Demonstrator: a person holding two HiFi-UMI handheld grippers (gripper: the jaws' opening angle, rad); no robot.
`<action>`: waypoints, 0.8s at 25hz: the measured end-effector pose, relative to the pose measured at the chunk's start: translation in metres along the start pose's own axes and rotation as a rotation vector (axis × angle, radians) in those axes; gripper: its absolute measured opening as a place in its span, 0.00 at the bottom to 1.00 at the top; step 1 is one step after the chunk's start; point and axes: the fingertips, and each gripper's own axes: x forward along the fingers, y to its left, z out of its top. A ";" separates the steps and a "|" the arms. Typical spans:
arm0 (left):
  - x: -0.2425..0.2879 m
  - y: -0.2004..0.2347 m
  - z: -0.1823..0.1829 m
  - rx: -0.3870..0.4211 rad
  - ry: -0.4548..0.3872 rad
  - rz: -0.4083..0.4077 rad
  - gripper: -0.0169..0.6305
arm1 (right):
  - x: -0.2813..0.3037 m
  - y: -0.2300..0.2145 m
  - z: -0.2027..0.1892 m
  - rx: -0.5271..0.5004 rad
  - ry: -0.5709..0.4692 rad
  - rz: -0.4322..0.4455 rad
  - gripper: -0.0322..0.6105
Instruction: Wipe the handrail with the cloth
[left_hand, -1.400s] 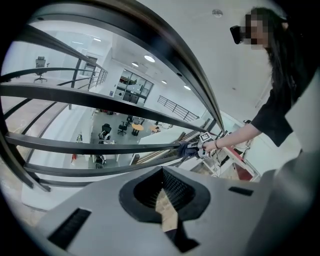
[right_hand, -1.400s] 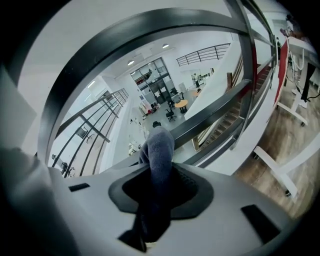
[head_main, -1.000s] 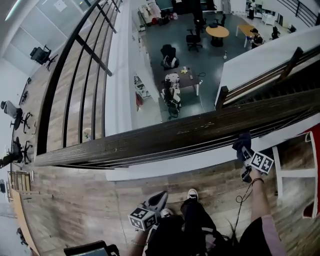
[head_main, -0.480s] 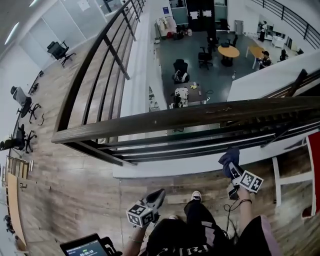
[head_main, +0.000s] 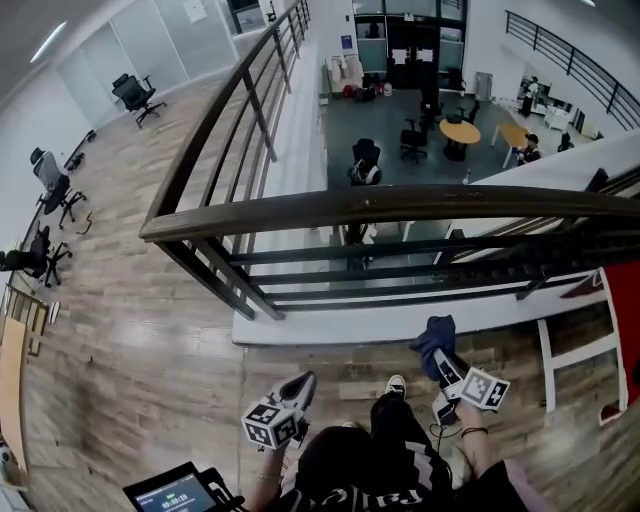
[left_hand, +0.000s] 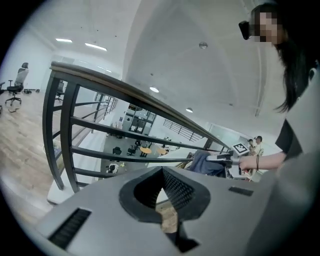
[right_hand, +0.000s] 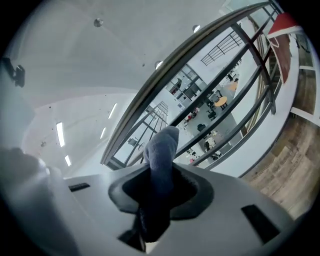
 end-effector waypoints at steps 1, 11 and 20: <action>-0.009 0.000 -0.002 -0.004 -0.013 0.000 0.03 | -0.005 0.006 -0.011 -0.006 0.006 0.001 0.19; -0.049 -0.033 0.001 -0.007 -0.087 -0.047 0.03 | -0.009 0.090 -0.042 -0.123 0.029 0.098 0.19; -0.058 -0.106 0.015 0.019 -0.165 -0.052 0.03 | -0.053 0.122 -0.051 -0.184 0.066 0.210 0.19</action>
